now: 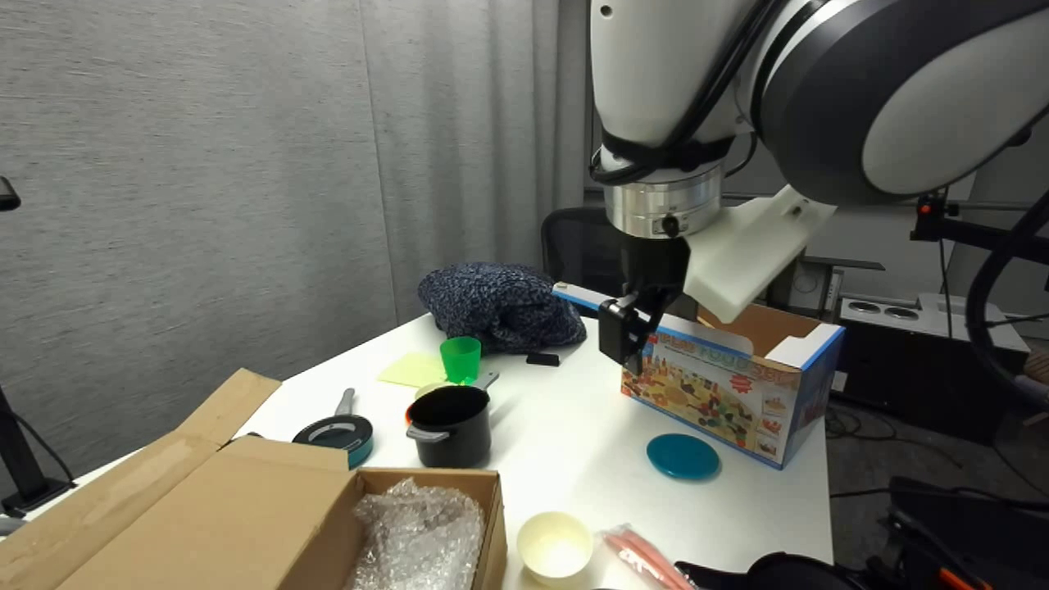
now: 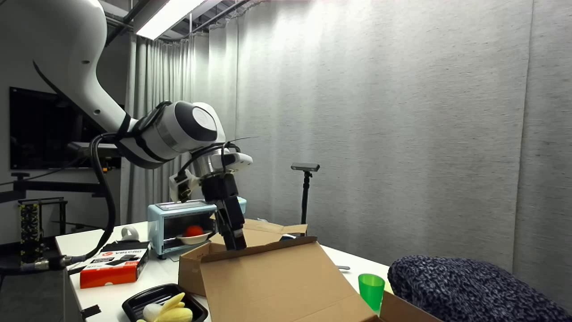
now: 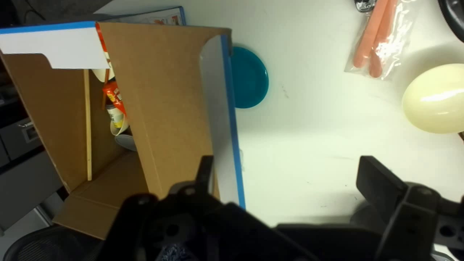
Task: Close the box
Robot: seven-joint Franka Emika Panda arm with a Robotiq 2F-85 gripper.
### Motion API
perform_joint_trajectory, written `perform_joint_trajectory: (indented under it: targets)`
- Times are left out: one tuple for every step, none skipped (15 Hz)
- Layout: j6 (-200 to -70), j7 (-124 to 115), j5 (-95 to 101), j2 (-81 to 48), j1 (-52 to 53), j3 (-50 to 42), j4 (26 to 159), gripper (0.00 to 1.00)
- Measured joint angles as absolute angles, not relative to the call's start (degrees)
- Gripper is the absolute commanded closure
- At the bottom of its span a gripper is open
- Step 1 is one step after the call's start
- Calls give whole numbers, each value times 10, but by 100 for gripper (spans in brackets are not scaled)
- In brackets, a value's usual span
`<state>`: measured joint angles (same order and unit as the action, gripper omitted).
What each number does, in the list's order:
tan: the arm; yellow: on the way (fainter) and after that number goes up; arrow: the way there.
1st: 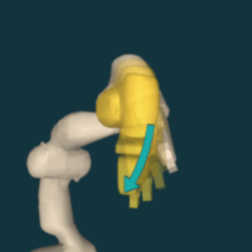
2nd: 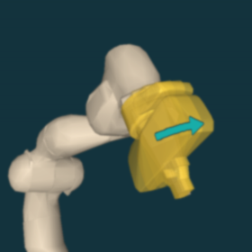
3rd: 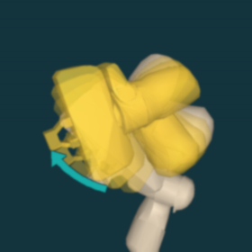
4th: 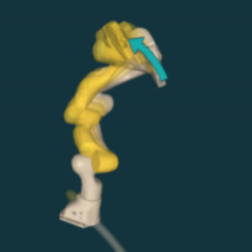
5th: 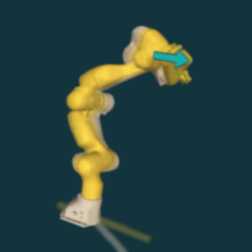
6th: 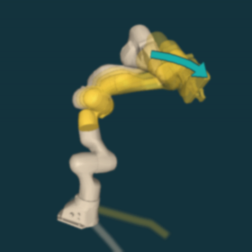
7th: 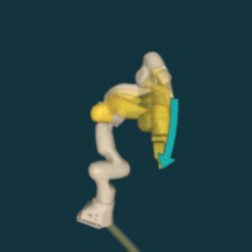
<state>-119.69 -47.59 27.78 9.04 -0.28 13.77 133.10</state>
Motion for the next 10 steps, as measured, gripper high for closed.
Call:
perform_joint_trajectory:
  targets:
    - [-1211,-478,271,87,-3,134,1331,0]
    - [-1224,-478,260,85,-2,129,1331,0]
    - [-1236,-476,244,84,-1,125,1331,0]
    - [-1244,-469,224,85,0,122,1329,0]
    - [-1249,-462,204,87,3,119,1325,0]
    - [-1251,-454,184,90,6,117,1320,0]
    - [-1254,-448,168,94,9,115,1315,0]
    - [-1255,-448,160,98,11,115,1310,0]
    - [-1256,-448,159,99,13,115,1307,0]
    - [-1257,-451,162,99,13,116,1307,0]
